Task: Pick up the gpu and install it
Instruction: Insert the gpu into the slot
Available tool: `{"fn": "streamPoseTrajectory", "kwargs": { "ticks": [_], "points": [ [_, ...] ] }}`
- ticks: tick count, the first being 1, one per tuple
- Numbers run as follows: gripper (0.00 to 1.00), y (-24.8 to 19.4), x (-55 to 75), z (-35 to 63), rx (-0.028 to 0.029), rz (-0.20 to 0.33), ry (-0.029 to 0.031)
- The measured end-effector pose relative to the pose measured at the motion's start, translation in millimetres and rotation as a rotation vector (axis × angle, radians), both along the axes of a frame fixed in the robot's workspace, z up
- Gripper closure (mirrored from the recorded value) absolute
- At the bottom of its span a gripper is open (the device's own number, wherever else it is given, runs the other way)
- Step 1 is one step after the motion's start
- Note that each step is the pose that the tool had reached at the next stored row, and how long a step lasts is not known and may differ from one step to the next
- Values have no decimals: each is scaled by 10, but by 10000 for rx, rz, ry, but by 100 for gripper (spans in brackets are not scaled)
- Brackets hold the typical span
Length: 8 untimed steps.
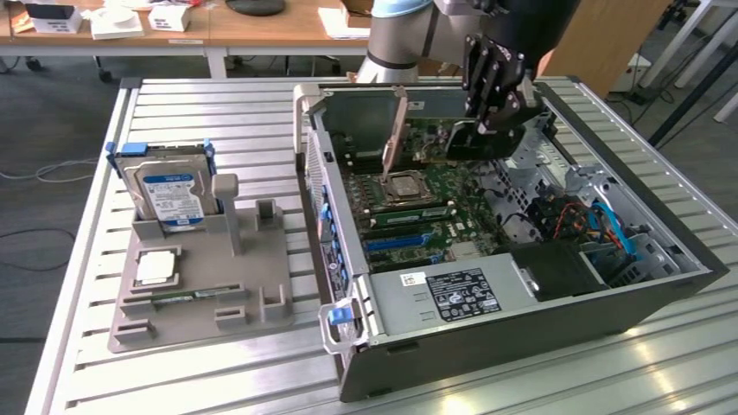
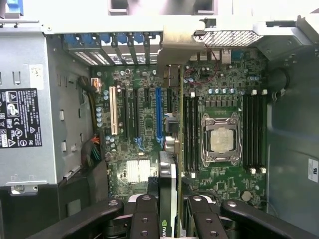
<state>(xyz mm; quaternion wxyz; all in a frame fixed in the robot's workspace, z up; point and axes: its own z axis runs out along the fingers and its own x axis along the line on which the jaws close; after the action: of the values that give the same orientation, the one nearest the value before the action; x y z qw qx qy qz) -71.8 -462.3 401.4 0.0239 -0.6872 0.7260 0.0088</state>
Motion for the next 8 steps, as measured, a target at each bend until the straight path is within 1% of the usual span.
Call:
{"fn": "streamPoseTrajectory", "kwargs": {
  "ticks": [1,2,5,8],
  "points": [
    [73,0,0,-1,60,2,-29],
    [73,0,0,-2,102,2,-39],
    [73,0,-1,-2,127,0,-38],
    [73,0,0,-12,127,1,-38]
  ]
}}
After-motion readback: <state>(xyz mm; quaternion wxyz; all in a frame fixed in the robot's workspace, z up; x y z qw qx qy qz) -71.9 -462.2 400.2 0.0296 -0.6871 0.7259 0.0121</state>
